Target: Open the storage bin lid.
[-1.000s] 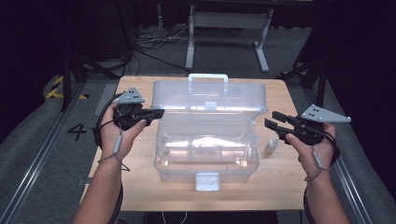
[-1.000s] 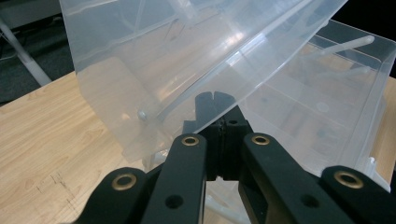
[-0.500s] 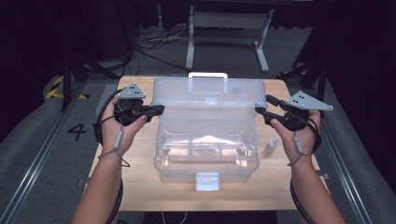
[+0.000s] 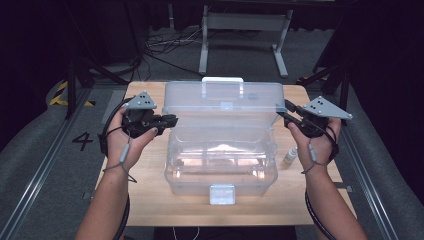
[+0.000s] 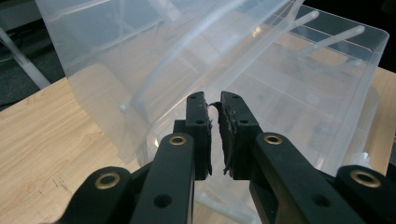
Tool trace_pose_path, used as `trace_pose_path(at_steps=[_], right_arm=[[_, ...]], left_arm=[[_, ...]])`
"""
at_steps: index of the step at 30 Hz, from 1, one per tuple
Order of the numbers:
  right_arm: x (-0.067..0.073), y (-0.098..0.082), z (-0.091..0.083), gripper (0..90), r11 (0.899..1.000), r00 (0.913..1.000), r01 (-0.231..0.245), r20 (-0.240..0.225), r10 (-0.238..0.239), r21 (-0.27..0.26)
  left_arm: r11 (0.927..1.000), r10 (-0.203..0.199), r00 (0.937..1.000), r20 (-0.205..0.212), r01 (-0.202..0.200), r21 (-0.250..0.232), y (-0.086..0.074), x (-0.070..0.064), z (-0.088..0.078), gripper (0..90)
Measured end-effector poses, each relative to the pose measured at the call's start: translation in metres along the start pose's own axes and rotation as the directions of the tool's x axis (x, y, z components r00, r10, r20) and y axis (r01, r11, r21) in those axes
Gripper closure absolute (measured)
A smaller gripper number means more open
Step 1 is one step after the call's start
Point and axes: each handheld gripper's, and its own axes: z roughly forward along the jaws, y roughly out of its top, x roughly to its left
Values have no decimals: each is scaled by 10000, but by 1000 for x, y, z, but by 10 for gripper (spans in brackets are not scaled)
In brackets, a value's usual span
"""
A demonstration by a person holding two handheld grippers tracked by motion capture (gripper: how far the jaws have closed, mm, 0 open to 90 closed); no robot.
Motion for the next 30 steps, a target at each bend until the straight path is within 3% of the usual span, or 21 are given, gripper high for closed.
trace_pose_path(at_steps=[6, 13, 19, 24, 30], right_arm=[[-2, 2, 2, 723, 9998, 10000, -80, 46, 79, 165], [-6, 6, 6, 726, 9984, 9993, -359, -84, 363, 440], [-9, 9, 8, 726, 9969, 9987, -462, -182, 475, 636], [-11, 11, 10, 726, 9958, 9983, -510, -239, 530, 765], [-12, 12, 12, 727, 9952, 9980, -553, -251, 575, 805]], left_arm=[[9996, 226, 9995, 223, -231, 185, -6, -10, -8, 796], [9982, 543, 9949, 849, -561, 189, -11, -23, -14, 764], [9944, 893, 9871, 1327, -960, 449, -22, -33, -11, 754], [9926, 937, 9776, 1884, -1065, 591, -33, -40, -11, 742], [9867, 1082, 9686, 2239, -1322, 951, -42, -48, -4, 726]])
